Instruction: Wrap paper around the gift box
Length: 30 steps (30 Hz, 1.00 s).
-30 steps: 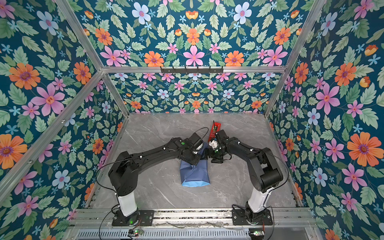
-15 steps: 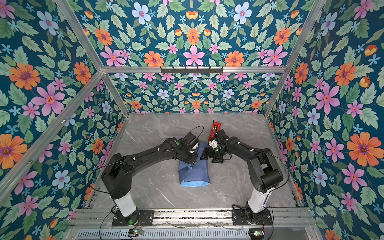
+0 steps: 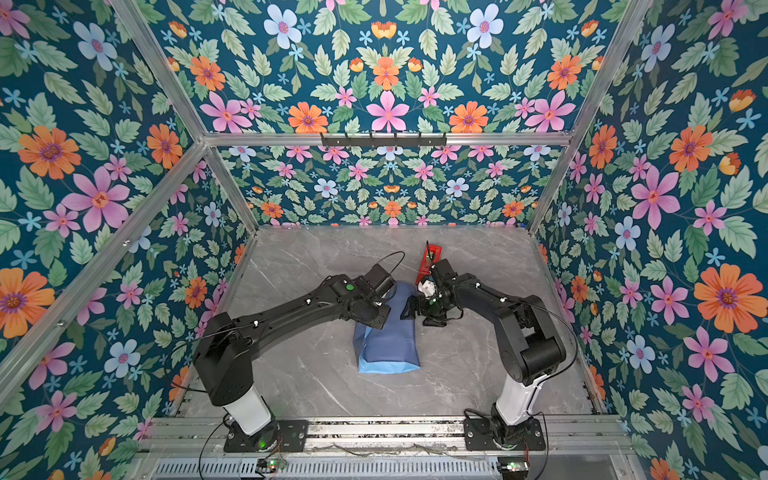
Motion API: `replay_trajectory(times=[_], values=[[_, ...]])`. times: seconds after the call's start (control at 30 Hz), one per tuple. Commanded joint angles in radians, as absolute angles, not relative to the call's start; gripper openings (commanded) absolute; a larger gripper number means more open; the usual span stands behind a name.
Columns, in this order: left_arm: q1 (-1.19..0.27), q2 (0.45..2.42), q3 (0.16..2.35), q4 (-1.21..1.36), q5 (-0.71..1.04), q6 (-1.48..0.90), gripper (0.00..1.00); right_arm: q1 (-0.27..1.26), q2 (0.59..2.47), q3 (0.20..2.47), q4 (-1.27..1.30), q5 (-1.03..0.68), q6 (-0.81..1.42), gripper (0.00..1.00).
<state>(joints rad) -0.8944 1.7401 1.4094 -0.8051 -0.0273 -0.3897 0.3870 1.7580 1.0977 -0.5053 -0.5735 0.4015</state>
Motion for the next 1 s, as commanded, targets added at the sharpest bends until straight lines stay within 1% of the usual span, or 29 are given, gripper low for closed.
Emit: replay_trajectory(times=[0.0,0.23,0.47,0.97], values=[[-0.898,1.772,1.443,-0.828,-0.025,-0.374,0.0,0.388,1.772,1.091,-0.579,-0.462,0.4,0.88],[-0.899,1.848,1.481,-0.84,0.0,-0.333,0.0,0.389,1.771,1.094,-0.583,-0.46,0.4,0.88],[-0.898,1.865,1.448,-0.786,0.082,-0.342,0.0,0.388,1.776,1.092,-0.576,-0.465,0.403,0.88],[-0.895,1.849,1.386,-0.735,0.051,-0.376,0.0,0.388,1.745,1.106,-0.576,-0.468,0.411,0.88]])
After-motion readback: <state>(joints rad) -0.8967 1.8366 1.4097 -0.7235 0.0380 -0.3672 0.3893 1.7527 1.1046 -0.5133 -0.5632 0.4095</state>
